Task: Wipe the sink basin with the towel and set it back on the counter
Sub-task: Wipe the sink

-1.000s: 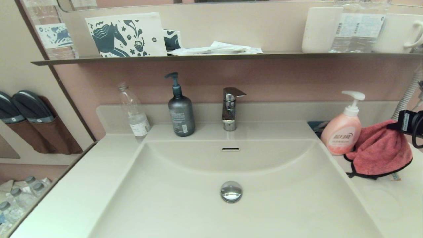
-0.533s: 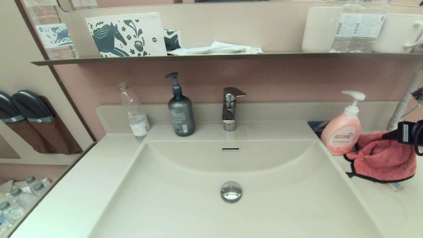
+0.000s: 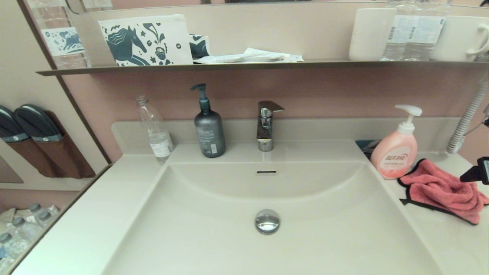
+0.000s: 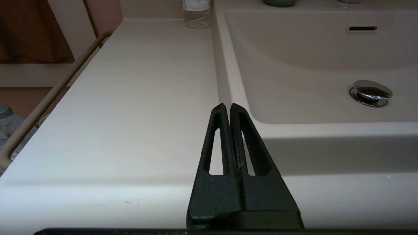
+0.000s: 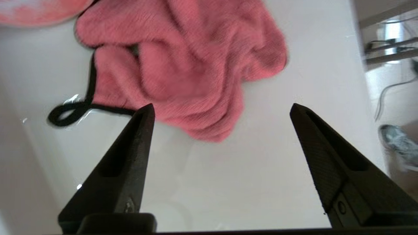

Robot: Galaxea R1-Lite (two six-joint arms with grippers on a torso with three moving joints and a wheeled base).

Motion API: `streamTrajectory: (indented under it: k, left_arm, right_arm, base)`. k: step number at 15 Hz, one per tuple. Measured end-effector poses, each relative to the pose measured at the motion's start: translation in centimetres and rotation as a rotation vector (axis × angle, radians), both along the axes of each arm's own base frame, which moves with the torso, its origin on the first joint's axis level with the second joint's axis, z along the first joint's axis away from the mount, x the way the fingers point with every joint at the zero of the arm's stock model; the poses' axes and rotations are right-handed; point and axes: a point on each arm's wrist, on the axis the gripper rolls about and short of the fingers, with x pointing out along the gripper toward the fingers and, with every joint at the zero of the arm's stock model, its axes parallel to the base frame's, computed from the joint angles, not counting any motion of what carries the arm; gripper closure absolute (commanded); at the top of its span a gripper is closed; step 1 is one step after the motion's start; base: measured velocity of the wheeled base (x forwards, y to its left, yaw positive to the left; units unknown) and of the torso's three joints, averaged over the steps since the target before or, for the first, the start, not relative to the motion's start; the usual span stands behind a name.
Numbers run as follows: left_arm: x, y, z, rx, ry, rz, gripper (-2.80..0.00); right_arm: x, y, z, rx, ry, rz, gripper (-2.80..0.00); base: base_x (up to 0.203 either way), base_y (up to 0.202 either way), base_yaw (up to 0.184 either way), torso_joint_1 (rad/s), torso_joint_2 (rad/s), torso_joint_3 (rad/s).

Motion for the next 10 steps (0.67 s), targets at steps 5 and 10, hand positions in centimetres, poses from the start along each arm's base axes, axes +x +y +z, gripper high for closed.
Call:
streamTrajectory:
  k: [5, 10]
  left_arm:
    - [0.0, 0.0, 0.0, 0.000, 0.000, 0.000, 0.00]
    - [0.0, 0.0, 0.0, 0.000, 0.000, 0.001, 0.00]
  right_arm:
    - [-0.7, 0.4, 0.7, 0.011, -0.001, -0.001, 0.00]
    - [-1.5, 0.7, 1.0, 0.025, -0.020, 0.013, 0.00]
  base:
    - [0.000, 0.000, 0.000, 0.000, 0.00, 0.000]
    - [0.000, 0.000, 0.000, 0.000, 0.00, 0.000]
